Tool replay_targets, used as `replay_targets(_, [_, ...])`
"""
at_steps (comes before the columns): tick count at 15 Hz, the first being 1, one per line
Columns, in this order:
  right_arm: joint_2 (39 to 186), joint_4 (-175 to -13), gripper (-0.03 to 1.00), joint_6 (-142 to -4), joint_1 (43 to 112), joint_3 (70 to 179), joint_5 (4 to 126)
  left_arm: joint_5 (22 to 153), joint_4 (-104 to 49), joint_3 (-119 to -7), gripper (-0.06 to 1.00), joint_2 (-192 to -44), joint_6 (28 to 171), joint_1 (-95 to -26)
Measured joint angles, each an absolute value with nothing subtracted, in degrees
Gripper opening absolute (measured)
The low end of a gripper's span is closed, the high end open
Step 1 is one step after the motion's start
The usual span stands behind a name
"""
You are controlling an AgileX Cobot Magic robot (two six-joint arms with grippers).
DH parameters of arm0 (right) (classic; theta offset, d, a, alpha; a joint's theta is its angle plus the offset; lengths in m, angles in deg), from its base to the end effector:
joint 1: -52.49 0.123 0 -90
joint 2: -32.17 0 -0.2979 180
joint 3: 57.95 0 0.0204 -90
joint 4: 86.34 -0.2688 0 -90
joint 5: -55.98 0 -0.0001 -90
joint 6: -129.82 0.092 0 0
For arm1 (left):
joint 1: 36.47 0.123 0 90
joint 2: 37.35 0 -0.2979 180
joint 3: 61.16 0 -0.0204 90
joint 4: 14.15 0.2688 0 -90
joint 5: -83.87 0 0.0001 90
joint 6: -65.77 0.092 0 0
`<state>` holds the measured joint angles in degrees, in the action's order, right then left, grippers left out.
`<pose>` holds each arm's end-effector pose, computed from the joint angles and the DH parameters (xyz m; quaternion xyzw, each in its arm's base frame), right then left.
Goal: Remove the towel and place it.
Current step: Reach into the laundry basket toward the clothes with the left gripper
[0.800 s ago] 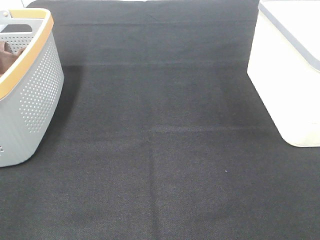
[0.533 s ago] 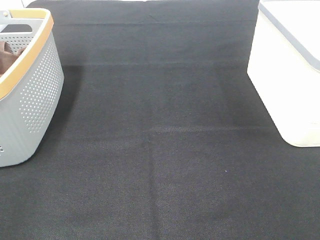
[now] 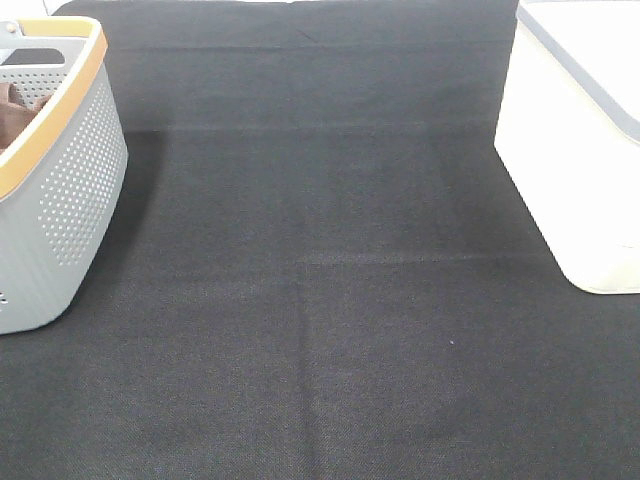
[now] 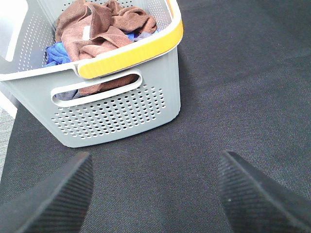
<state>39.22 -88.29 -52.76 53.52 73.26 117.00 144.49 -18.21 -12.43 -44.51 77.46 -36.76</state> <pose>-0.0027 0.0027 0.2858 -0.0276 0.8514 0.0099 0.5236 -0.0023 -0.0057 0.2868 0.0901 0.8451 0.0170 0.5267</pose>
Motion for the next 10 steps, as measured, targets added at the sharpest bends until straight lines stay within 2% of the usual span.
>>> replay_targets(10, [39.2,-88.3,0.61,-52.8,53.5,73.3,117.0,144.5,-18.2,-12.4,0.69,-44.5,77.5,-36.8])
